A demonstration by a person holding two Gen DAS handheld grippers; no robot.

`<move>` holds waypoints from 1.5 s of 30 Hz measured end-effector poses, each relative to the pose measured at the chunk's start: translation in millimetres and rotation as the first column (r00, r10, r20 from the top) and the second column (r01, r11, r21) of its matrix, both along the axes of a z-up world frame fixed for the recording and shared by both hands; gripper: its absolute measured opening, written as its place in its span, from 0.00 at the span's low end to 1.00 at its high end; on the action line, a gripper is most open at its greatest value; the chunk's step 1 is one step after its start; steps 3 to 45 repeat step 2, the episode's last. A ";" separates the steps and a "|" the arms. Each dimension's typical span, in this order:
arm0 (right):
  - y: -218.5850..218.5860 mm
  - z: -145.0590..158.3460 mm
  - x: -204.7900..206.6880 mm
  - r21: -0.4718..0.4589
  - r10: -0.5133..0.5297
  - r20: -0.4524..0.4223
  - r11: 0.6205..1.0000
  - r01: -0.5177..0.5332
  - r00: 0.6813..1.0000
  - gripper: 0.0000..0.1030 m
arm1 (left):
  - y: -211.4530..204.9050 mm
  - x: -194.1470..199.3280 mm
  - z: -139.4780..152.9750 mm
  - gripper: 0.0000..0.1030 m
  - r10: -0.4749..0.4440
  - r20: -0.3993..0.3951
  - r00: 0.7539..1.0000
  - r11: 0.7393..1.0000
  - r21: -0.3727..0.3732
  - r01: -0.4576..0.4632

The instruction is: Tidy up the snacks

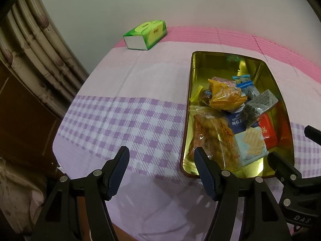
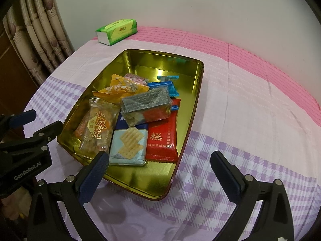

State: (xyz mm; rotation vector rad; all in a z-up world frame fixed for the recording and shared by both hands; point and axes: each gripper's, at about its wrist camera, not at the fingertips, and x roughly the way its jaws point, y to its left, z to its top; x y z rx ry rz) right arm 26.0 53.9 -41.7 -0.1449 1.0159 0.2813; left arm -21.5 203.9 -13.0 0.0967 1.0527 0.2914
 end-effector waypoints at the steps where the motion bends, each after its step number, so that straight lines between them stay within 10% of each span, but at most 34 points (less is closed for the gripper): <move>1: 0.2 0.0 0.0 0.003 0.001 0.001 1.000 -0.001 1.000 0.98 | 0.1 0.1 0.0 0.65 0.003 -0.002 1.000 1.000 -0.003 -0.003; 45: 0.3 0.5 -0.3 0.012 0.004 0.002 1.000 -0.004 1.000 0.98 | 0.4 0.2 0.1 0.66 0.006 -0.003 1.000 1.000 -0.009 -0.006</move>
